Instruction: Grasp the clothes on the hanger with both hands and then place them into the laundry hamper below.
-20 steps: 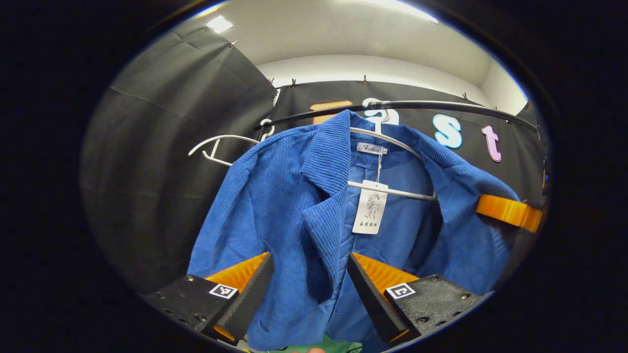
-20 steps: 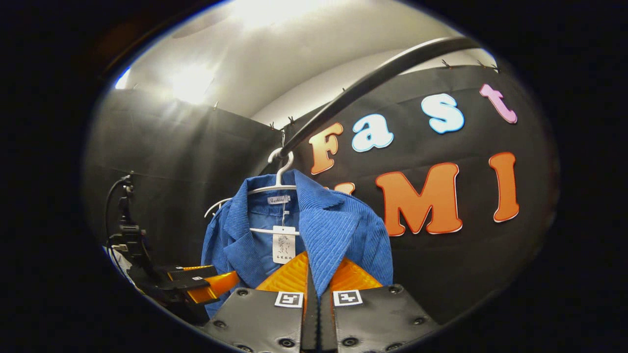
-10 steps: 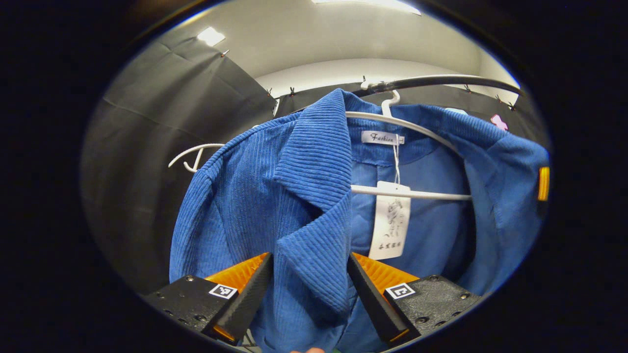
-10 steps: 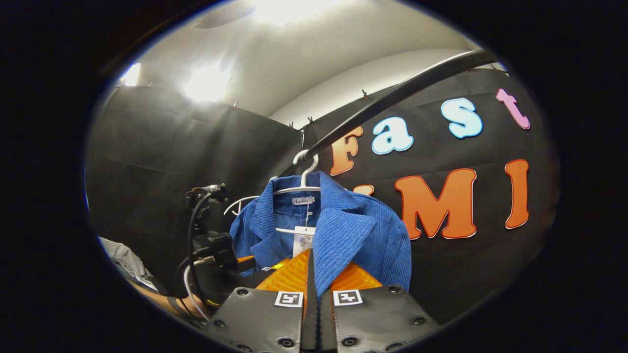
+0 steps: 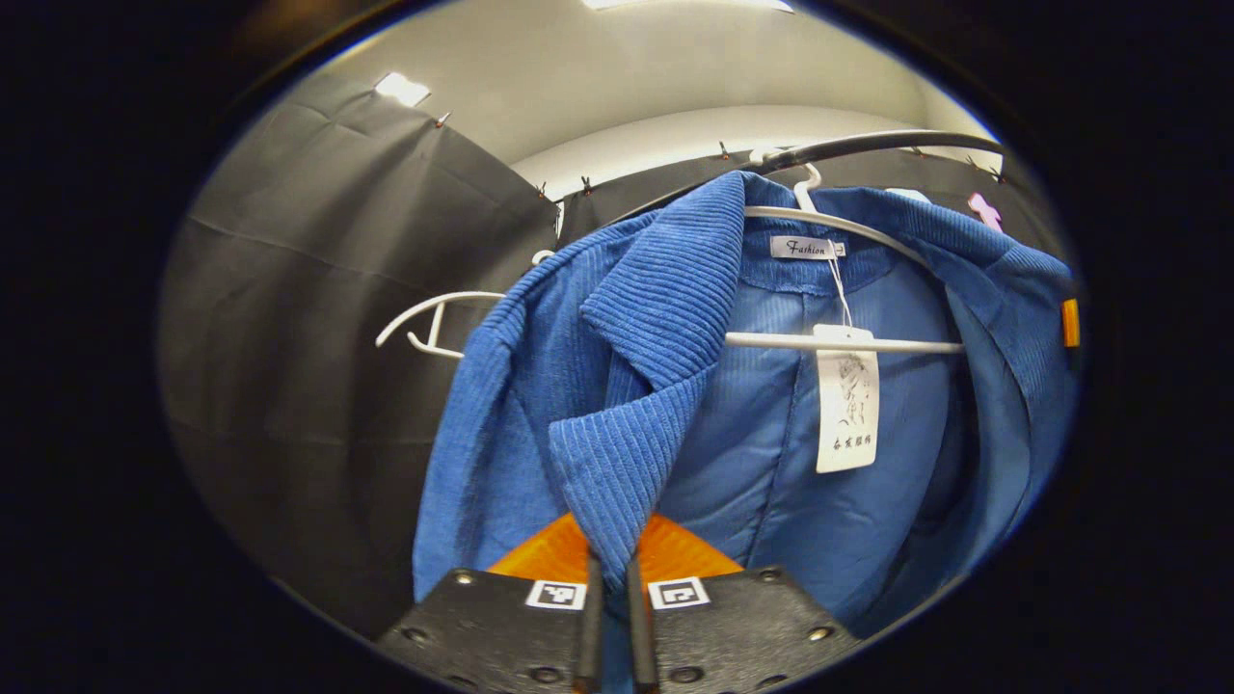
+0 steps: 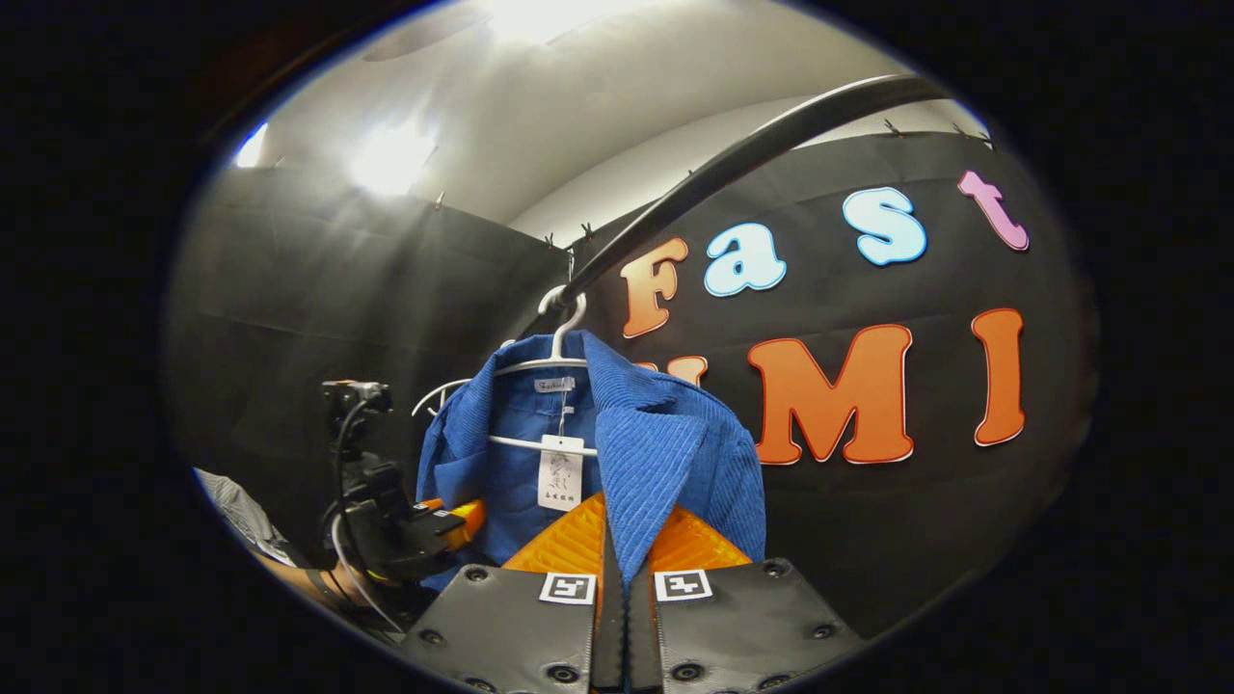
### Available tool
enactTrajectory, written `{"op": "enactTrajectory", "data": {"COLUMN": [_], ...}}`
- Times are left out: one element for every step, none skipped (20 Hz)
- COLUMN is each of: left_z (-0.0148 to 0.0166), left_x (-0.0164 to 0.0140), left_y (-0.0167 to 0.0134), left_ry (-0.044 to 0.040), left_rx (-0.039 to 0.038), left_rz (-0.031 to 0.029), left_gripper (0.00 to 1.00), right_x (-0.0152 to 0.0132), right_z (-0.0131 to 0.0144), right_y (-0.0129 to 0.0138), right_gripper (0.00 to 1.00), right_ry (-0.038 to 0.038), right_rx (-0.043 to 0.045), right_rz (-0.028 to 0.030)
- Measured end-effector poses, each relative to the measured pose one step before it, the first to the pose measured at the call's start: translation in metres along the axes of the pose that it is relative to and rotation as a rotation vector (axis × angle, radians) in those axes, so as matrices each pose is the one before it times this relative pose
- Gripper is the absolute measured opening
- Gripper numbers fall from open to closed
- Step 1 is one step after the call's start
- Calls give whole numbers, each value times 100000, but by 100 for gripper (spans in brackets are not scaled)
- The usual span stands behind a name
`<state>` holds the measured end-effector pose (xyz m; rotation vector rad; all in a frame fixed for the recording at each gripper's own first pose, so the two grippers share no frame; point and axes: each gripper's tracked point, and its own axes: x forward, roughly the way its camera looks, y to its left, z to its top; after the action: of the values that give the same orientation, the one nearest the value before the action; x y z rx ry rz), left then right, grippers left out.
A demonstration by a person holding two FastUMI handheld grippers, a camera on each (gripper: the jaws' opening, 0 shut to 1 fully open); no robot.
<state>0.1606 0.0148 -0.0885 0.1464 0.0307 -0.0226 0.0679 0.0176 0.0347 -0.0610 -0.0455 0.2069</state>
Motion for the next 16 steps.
{"op": "enactTrajectory", "data": {"left_z": [769, 738, 735, 820, 780, 878, 862, 930, 726, 727, 529, 600, 751, 627, 587, 1076], "left_x": [-417, -335, -758, -588, -697, -537, -391, -401, -354, -562, -459, -307, -293, -276, -496, -264], "left_y": [440, 402, 765, 818, 543, 77, 126, 378, 515, 454, 458, 487, 113, -630, -35, 459], "left_ry": [206, -96, -410, 33, 1072, 908, 1133, 436, 621, 530, 789, 485, 59, 1006, -29, -1368], "left_rx": [2801, 1853, 1310, 796, -403, -1640, -1524, -987, -286, 388, 371, -376, -1603, -2055, -1056, 993], "left_rz": [-783, 183, 1439, 1609, 438, -1597, -1827, -1255, -1060, -484, -3, 293, -1203, -4394, -1837, 632], "left_gripper": [9, 6, 5, 2, 2, 2, 2, 3, 5, 5, 2, 2, 5, 5, 5, 5], "right_x": [38, 161, 236, 47, -35, 220, 136, 159, 236, 224, 140, 159, 167, 110, 143, -129], "right_z": [-177, -295, -344, -388, -416, -89, -162, -110, -193, -261, -169, -131, -162, -139, -134, -169], "right_y": [-377, 29, -162, -86, 87, 189, 132, 188, 219, 260, 140, 33, -56, 132, 112, 262], "right_gripper": [9, 9, 9, 9, 9, 9, 9, 9, 9, 9, 9, 9, 9, 9, 9, 9], "right_ry": [-8, 478, 435, 423, 572, 232, 23, 3, 364, 253, 182, 173, 231, 321, 212, 217], "right_rx": [-232, -515, -903, -1070, -512, -216, -84, 46, 143, 312, 368, 222, 141, 118, 363, 501], "right_rz": [-713, 288, -950, -574, 24, 189, 252, 311, 322, 285, 486, 162, 72, 0, 177, 381]}}
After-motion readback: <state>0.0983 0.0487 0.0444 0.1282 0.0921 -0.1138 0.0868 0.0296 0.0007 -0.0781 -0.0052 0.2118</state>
